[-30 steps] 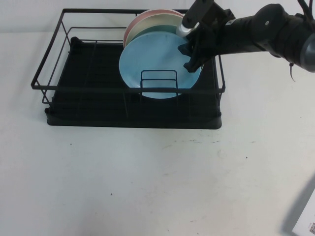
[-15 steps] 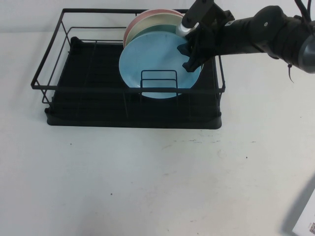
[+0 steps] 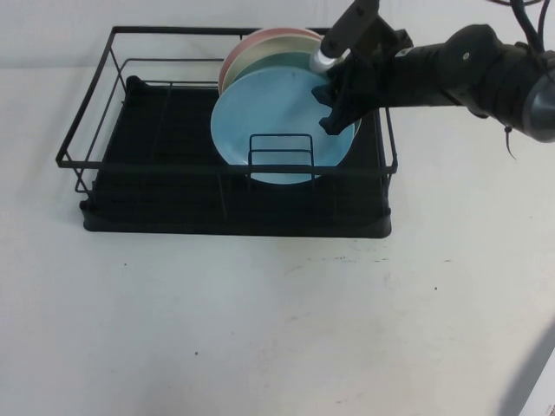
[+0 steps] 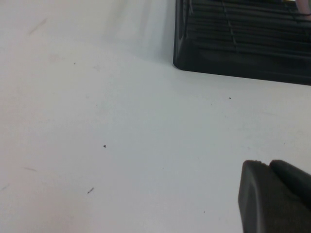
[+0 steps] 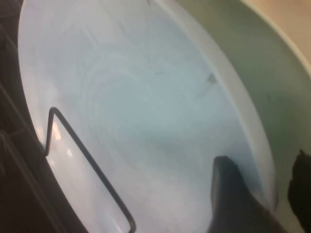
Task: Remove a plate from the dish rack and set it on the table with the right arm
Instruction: Grasp the plate from the shelf
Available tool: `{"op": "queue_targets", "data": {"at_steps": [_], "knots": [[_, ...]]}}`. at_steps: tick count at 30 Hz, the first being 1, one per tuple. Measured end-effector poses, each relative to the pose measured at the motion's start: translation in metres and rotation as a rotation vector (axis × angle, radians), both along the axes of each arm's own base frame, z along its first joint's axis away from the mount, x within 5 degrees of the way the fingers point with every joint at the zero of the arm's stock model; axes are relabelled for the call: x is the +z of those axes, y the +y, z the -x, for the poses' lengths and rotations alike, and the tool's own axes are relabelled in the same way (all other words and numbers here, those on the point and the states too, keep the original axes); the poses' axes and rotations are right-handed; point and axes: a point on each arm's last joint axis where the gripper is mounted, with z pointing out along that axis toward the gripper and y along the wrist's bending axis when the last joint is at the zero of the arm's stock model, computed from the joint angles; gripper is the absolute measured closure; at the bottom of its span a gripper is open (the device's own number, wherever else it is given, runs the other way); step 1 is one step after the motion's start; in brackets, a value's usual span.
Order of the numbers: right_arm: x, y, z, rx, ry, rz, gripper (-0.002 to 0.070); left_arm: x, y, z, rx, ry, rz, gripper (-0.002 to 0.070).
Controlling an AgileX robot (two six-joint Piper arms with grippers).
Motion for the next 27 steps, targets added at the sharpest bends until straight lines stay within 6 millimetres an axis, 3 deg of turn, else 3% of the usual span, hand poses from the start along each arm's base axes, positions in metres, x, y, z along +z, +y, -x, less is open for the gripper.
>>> {"op": "queue_targets", "data": {"at_steps": [12,21,27], "knots": [[0.0,0.002,-0.001,-0.008,-0.006,-0.024,0.043,0.0,0.0,0.0,0.0,0.0,0.0,0.0679],[-0.014,0.003,-0.005,-0.016,0.014,-0.016,0.0433,0.0,0.0,0.0,0.0,0.0,0.0,0.0679],[-0.015,0.004,-0.004,-0.001,0.02,-0.007,0.0546,0.0,0.0,0.0,0.0,0.0,0.0,0.0679]]}}
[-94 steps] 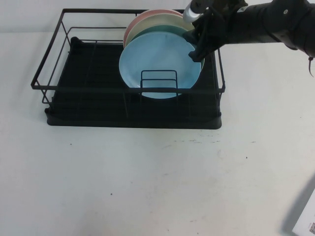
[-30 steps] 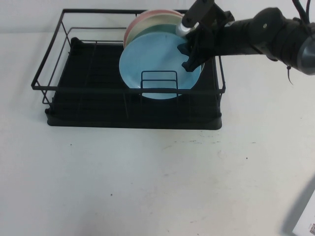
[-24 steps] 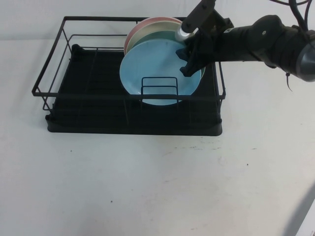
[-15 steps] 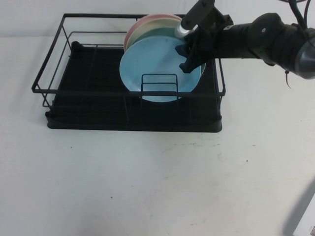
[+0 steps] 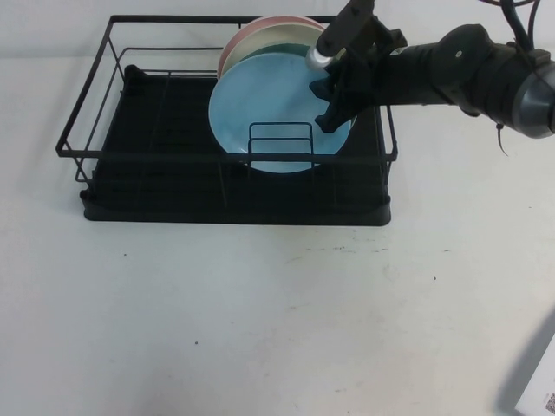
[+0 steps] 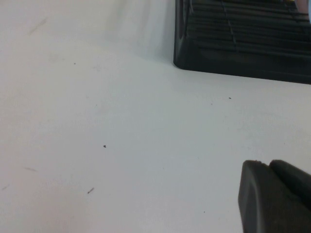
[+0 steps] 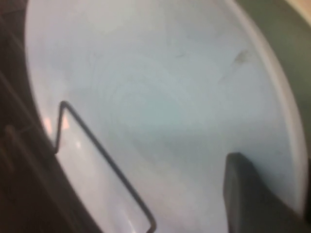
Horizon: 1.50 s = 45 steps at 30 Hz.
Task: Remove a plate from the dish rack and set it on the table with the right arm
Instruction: Grasp the plate from the shelf, then place the plate from the table
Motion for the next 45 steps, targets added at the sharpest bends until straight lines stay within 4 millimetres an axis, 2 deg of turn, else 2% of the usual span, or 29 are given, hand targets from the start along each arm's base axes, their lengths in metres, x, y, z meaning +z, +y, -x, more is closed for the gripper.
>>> {"op": "queue_targets", "data": {"at_steps": [5,13,18,23,30,37,42,45], "knots": [[0.005,0.0,0.003,0.021,-0.002,0.009,0.059,0.0,0.0,0.0,0.0,0.0,0.0,0.0679],[0.029,-0.002,0.012,0.044,-0.036,0.007,0.0591,0.0,0.0,0.0,0.0,0.0,0.0,0.0679],[0.052,-0.005,0.022,0.062,-0.072,0.003,0.0596,0.0,0.0,0.0,0.0,0.0,0.0,0.0679],[0.087,-0.013,0.038,0.032,-0.083,-0.053,0.0608,0.0,0.0,0.0,0.0,0.0,0.0,0.0679],[0.133,-0.032,0.075,-0.029,0.009,-0.059,0.0608,0.0,0.0,0.0,0.0,0.0,0.0,0.0679],[0.172,-0.053,0.128,-0.097,0.196,-0.131,0.0608,0.0,0.0,0.0,0.0,0.0,0.0,0.0679],[0.175,-0.066,0.171,-0.118,0.325,-0.204,0.0608,0.0,0.0,0.0,0.0,0.0,0.0,0.0679],[0.157,-0.072,0.194,-0.146,0.45,-0.278,0.0608,0.0,0.0,0.0,0.0,0.0,0.0,0.0679]]}}
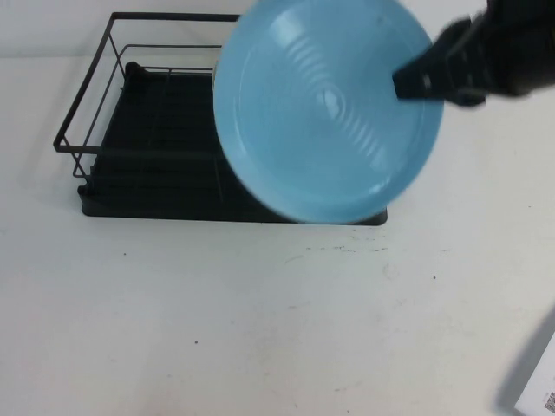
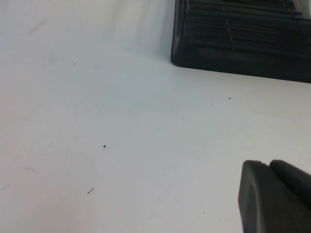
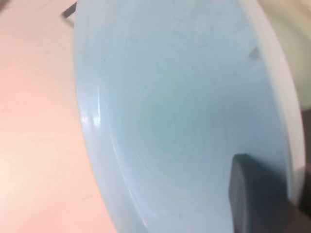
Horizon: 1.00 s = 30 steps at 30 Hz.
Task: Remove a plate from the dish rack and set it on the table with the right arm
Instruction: Place the plate from the table
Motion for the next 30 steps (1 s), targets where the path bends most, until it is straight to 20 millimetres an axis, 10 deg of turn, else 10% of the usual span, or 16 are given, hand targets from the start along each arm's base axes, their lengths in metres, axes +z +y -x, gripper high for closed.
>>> {"op": "queue_targets", "data": {"at_steps": [11,30], "knots": [[-0.095,0.02,0.029,-0.072,0.407,-0.212,0.0608,0.0,0.0,0.0,0.0,0.0,0.0,0.0679],[-0.203,0.063,-0.024,-0.244,0.631,-0.19,0.0608,0.0,0.0,0.0,0.0,0.0,0.0,0.0679]]}}
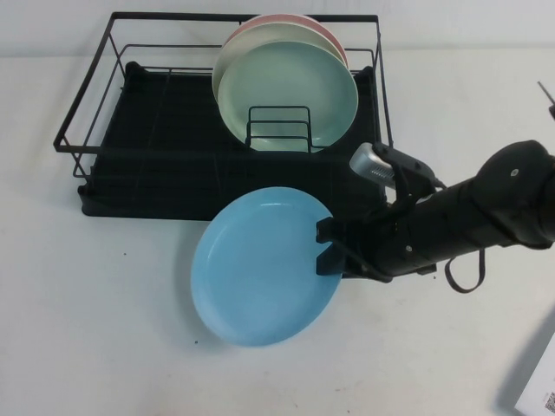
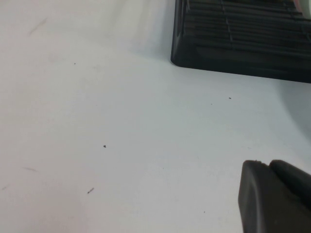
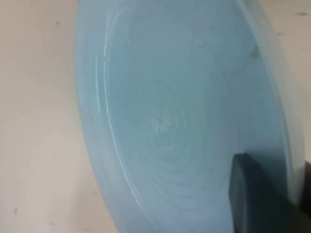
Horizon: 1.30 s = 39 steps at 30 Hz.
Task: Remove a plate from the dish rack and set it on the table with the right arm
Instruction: Place the plate from the table
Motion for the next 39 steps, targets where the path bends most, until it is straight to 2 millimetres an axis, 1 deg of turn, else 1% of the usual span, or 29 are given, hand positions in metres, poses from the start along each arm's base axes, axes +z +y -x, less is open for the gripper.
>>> {"op": "queue_targets", "data": {"at_steps": [7,12,16,20,22,27,30,36,39], "knots": [[-0.023,0.002,-0.008,-0.029,0.035,0.029,0.0608,0.0,0.0,0.0,0.0,0.0,0.0,0.0679],[-0.035,0.004,-0.011,-0.054,0.068,0.026,0.0608,0.0,0.0,0.0,0.0,0.0,0.0,0.0679],[-0.042,0.005,-0.014,-0.067,0.092,0.026,0.0608,0.0,0.0,0.0,0.0,0.0,0.0,0.0679],[-0.042,0.004,-0.014,-0.07,0.1,0.022,0.0606,0.0,0.0,0.0,0.0,0.0,0.0,0.0679],[-0.041,0.005,-0.015,-0.069,0.098,0.021,0.0589,0.0,0.0,0.0,0.0,0.0,0.0,0.0679],[-0.048,0.003,-0.015,-0.055,0.092,0.054,0.0482,0.0,0.0,0.0,0.0,0.0,0.0,0.0679],[-0.05,0.002,-0.015,-0.041,0.08,0.074,0.0432,0.0,0.0,0.0,0.0,0.0,0.0,0.0679],[-0.051,0.0,-0.016,-0.019,0.048,0.109,0.0387,0.0,0.0,0.0,0.0,0.0,0.0,0.0679],[-0.043,-0.002,-0.015,0.002,0.009,0.133,0.0362,0.0,0.0,0.0,0.0,0.0,0.0,0.0679]]}}
